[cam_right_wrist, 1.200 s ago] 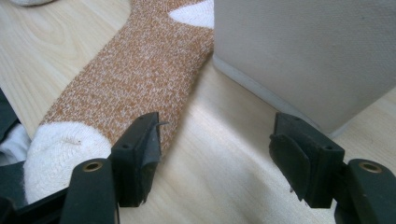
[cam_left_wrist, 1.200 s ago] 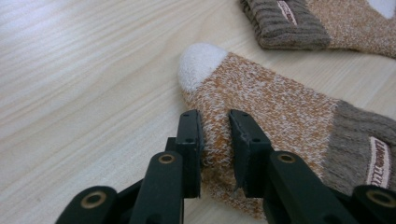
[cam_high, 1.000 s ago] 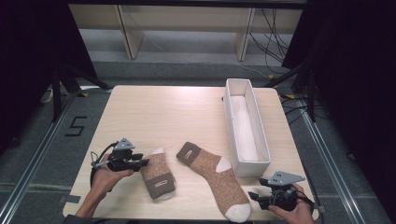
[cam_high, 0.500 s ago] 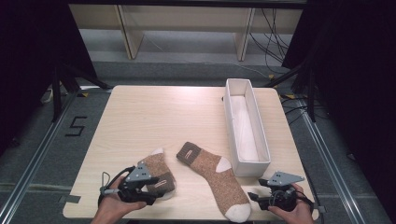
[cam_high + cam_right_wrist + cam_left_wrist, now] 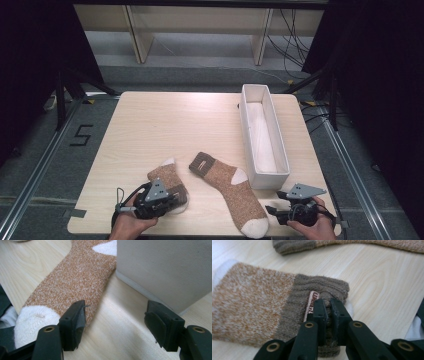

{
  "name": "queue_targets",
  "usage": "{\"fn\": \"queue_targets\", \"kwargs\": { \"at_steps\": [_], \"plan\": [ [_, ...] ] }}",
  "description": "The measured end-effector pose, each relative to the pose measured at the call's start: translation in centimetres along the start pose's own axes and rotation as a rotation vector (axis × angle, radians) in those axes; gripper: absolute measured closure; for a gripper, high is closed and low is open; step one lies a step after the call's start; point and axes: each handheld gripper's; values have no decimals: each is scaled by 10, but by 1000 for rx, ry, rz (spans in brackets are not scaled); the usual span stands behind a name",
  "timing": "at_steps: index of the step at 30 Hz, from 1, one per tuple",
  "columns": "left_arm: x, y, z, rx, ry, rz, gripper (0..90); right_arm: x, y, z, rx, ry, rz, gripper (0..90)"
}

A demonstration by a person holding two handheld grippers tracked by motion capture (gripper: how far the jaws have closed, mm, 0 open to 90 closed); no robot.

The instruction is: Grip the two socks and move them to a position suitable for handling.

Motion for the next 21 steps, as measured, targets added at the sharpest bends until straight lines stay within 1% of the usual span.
{"fn": "queue_targets", "kwargs": {
  "at_steps": [1,2,3,4,5,6,7,8,9,10,11,12,13,14,15,16,17,18,20,21],
  "plan": [
    [0,0,0,29,-12,19,827,0,0,-2,2,15,1,334],
    [0,-1,0,27,-15,16,813,0,0,-2,2,15,-1,334],
    [2,-2,-3,19,-2,15,771,0,0,-1,3,4,1,334],
    [3,-4,-4,23,-7,18,696,0,0,1,-2,-14,7,334],
    [4,-5,-7,33,11,9,608,0,0,-1,4,16,-2,334],
    [4,-5,-7,33,11,9,561,0,0,-1,4,16,-2,334],
    [5,-4,-10,22,17,9,510,0,0,-1,-1,14,8,333],
    [4,-4,-12,12,16,5,510,0,0,-1,-1,14,8,333],
    [4,-1,-16,-19,5,9,451,0,0,-1,-2,7,10,333],
    [5,-1,-20,-20,6,5,443,0,0,0,-4,0,19,333],
    [6,-1,-20,-25,-15,12,458,0,0,-1,-4,20,10,333],
    [8,-4,-20,-36,-39,24,486,0,-1,-1,-9,23,10,333],
    [9,-6,-18,-50,-50,28,531,0,-1,-1,-5,26,11,333],
    [10,-8,-16,-52,-43,24,591,0,-2,-1,-5,22,5,333],
    [10,-7,-14,-62,-50,25,653,0,-2,-1,-4,18,9,333],
    [10,-7,-14,-62,-50,25,683,0,-2,-1,-4,18,9,333],
    [10,-7,-12,-46,-41,25,699,0,-1,0,-11,21,14,333],
    [10,-7,-12,-46,-41,25,707,0,-1,0,-11,21,14,333],
    [10,-8,-14,-65,-63,29,730,0,-2,-1,-7,24,14,333],
    [10,-8,-14,-65,-63,29,755,0,-1,0,-4,13,17,333]
  ]
}}
Point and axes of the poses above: each handheld gripper's, and its own axes: y roughly backward along the jaws, x roughly out of its underside, z roughly to its left, and after that the axes turned 6 degrees about z, right-handed
